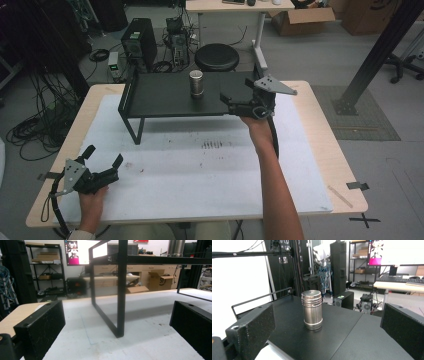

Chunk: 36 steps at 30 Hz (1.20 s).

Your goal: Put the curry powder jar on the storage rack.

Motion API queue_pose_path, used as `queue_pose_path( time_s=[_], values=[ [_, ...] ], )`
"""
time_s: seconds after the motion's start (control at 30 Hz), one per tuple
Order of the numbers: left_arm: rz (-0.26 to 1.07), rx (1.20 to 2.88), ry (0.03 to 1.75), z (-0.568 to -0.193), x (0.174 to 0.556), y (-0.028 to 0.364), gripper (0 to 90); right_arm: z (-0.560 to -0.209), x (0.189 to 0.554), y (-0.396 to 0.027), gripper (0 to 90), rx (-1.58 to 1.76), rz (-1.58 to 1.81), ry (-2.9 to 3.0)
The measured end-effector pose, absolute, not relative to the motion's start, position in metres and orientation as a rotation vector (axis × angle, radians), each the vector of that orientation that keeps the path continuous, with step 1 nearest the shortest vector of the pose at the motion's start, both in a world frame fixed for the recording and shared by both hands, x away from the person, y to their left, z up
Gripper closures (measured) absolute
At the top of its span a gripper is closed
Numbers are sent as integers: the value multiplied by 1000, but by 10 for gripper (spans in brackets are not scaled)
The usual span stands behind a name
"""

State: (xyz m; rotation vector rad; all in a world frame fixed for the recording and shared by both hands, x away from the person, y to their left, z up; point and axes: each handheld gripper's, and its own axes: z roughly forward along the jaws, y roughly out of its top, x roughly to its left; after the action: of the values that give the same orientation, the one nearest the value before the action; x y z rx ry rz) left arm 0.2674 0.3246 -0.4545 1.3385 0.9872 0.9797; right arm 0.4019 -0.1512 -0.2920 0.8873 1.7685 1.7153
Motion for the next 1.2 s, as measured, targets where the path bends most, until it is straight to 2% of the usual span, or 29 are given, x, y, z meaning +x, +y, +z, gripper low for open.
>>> queue_pose_path(
  time_s=[0.53,1.2],
  values=[
    [980,1337,987,-455,267,325,4,-318,352,-176,0,843,1748,1690],
    [980,1342,989,-454,268,324,4,-350,319,-205,0,849,1715,1614]
  ],
)
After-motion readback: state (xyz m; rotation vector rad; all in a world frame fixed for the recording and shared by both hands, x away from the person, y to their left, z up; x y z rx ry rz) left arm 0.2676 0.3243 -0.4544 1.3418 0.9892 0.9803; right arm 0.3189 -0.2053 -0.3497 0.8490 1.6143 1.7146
